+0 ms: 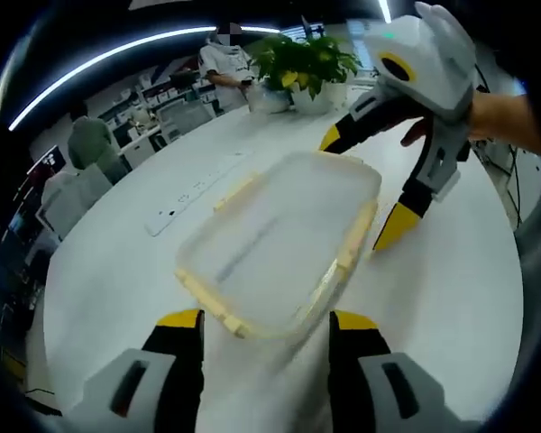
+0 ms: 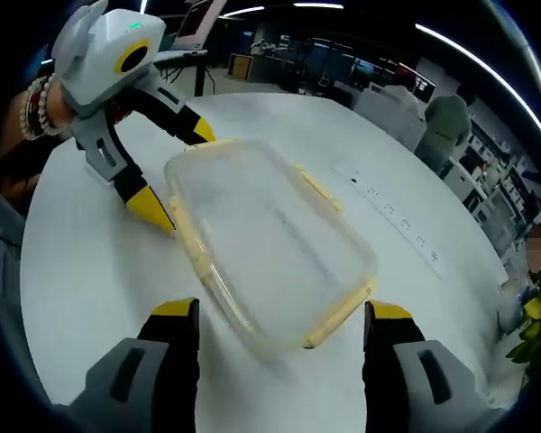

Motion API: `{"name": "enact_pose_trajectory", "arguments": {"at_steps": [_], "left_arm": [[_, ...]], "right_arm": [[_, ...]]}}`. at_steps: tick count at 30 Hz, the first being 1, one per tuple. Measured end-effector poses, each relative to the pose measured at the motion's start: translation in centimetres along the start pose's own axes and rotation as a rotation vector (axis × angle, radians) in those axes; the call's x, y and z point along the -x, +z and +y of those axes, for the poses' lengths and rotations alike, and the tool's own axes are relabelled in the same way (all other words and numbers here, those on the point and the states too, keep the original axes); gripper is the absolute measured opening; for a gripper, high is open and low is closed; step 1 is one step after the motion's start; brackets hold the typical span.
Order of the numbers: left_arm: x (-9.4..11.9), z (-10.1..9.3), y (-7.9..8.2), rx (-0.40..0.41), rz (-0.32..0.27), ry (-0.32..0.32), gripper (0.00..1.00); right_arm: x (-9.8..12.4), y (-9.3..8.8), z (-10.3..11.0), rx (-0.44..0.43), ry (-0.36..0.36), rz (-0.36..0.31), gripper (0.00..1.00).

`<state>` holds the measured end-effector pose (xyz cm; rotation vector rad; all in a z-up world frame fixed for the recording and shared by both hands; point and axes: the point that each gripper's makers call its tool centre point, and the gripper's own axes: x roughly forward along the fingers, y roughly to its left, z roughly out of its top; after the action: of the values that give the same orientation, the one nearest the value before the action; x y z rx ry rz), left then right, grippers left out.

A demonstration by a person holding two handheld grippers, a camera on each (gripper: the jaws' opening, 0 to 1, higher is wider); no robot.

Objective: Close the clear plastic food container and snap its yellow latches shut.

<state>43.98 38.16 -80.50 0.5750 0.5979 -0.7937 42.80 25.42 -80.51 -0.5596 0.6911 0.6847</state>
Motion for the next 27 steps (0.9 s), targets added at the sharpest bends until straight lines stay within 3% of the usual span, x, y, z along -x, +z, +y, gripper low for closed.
{"name": "enact_pose_trajectory", "arguments": {"at_steps": [6,12,17,20,23,27], "left_arm": [[2.6,-1.0,-0.7,0.007,0.001,0.001,0.52],[6.4,-1.8,0.0,0.009,-0.039,0.03,0.53],[11.4,-2.2,1.5,0.007,-0.131,0.091,0.55],[14.7,-2.7,2.2,0.016,-0.189,0.118,0.56],[19.0,-3.4,3.1,0.073,-0.3,0.176,0.59],[22.5,-4.9,2.1,0.083,-0.325,0.2,0.65]], "right_arm": [[2.2,-0.3,-0.1,-0.013,-0.02,-0.003,0.72],[6.5,0.3,0.3,-0.052,-0.058,-0.068,0.72],[10.8,1.2,1.2,-0.099,-0.097,-0.161,0.72],[14.0,2.0,2.1,-0.134,-0.125,-0.256,0.73],[16.4,2.0,2.9,-0.141,-0.142,-0.307,0.73],[20.1,1.7,4.5,-0.152,-0.176,-0.384,0.73]]}}
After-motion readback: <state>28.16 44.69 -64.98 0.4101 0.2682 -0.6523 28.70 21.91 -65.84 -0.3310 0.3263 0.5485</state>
